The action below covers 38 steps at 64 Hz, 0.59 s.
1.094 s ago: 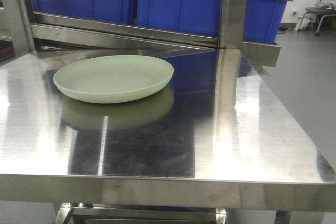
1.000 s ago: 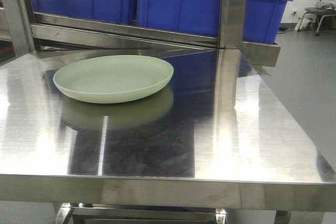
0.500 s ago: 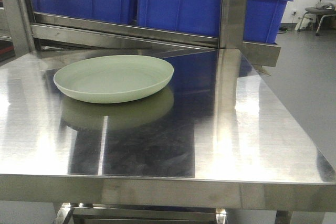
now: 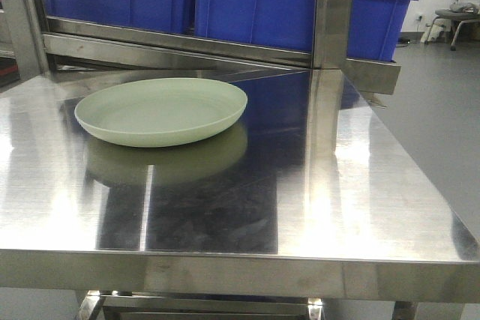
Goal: Place green plate on second shelf with right arm
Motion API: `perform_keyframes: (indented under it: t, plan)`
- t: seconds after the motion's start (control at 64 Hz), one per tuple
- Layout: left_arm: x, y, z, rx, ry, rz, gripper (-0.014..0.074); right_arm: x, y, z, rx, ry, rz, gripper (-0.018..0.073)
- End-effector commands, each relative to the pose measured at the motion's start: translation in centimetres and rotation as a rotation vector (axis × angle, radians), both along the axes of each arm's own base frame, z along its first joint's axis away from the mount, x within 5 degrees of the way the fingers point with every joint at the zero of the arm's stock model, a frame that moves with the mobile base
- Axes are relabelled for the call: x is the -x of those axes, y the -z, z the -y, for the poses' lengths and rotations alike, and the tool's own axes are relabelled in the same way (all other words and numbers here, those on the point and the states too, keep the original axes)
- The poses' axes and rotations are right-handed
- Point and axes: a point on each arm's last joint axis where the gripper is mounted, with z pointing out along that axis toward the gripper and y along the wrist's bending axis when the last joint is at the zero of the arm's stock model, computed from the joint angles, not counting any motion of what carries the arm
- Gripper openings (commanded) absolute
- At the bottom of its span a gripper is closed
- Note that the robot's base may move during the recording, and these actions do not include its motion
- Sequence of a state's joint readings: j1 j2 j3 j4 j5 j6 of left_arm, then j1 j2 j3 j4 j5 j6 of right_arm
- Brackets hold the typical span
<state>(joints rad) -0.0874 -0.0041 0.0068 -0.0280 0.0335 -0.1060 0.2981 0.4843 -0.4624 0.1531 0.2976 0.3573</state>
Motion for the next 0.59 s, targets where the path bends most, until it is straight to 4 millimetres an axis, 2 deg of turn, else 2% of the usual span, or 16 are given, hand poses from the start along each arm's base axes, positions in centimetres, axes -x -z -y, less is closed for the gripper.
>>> perform_keyframes:
  t: [0.0, 0.109, 0.297, 0.422, 0.469, 0.578]
  plan:
    - [0.0, 0.5, 0.0, 0.017, 0.001, 0.064, 0.0130, -3.5, -2.0, -1.6, 0.012, -0.034, 0.024, 0.0061]
    - [0.0, 0.5, 0.0, 0.017, 0.001, 0.064, 0.0130, -7.6, -2.8, -3.2, 0.039, -0.036, 0.056, 0.0060]
    - [0.0, 0.5, 0.0, 0.017, 0.001, 0.064, 0.0130, -15.0, -1.7, -6.0, 0.129, -0.053, -0.118, 0.0060]
    - [0.0, 0.5, 0.0, 0.017, 0.001, 0.064, 0.0130, -18.5, -1.3, -7.4, 0.185, -0.071, -0.148, 0.0071]
    - [0.0, 0.5, 0.0, 0.017, 0.001, 0.064, 0.0130, -19.7, -1.5, -7.9, 0.197, -0.076, -0.156, 0.0110]
    - [0.0, 0.5, 0.0, 0.017, 0.001, 0.064, 0.0130, -21.9, -1.4, -9.3, 0.211, -0.095, -0.193, 0.0286]
